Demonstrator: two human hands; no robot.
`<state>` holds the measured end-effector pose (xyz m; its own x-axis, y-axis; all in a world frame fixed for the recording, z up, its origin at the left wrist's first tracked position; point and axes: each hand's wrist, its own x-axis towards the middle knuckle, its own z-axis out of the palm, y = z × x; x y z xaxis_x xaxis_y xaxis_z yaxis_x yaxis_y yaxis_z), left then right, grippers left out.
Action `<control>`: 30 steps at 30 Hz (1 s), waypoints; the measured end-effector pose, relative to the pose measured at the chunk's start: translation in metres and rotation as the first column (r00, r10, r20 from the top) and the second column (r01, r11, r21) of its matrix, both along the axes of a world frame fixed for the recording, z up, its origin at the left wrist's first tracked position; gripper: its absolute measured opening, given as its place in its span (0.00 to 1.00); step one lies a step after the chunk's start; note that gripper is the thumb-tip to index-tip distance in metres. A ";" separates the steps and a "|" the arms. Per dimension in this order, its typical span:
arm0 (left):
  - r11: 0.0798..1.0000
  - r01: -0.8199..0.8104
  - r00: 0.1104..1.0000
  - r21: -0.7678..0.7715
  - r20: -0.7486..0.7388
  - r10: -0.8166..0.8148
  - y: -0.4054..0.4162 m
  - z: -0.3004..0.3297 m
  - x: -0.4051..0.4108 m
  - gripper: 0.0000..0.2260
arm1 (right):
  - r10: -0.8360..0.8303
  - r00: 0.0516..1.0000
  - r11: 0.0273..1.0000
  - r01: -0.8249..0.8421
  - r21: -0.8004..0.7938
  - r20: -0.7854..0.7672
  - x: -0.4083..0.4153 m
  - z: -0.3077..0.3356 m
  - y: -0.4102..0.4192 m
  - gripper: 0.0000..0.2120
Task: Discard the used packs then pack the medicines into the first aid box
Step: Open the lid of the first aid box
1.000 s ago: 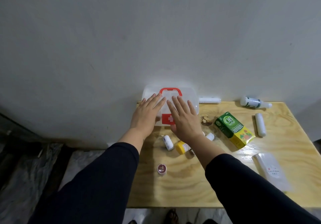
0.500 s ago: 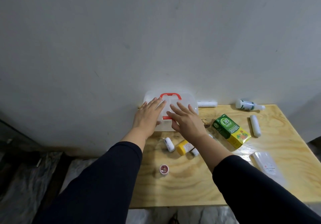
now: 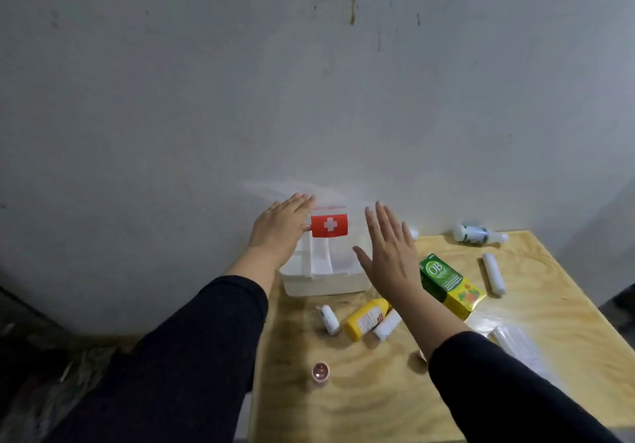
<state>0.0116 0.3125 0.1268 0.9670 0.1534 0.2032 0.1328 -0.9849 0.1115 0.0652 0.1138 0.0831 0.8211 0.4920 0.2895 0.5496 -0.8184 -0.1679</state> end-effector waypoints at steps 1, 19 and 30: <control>1.000 -0.003 1.000 0.015 -0.004 0.003 0.001 0.002 0.004 0.25 | -0.059 0.998 0.998 0.059 0.030 -0.028 -0.001 -0.002 -0.001 0.33; 0.976 -0.148 0.989 0.158 0.016 0.148 0.009 0.018 0.054 0.26 | -0.156 0.896 0.984 0.106 -0.142 -0.416 0.002 -0.032 0.002 0.33; 0.988 -0.152 0.985 0.018 0.089 0.150 -0.006 -0.003 0.034 0.30 | -0.168 0.912 0.985 0.170 -0.028 -0.375 0.013 -0.027 -0.028 0.29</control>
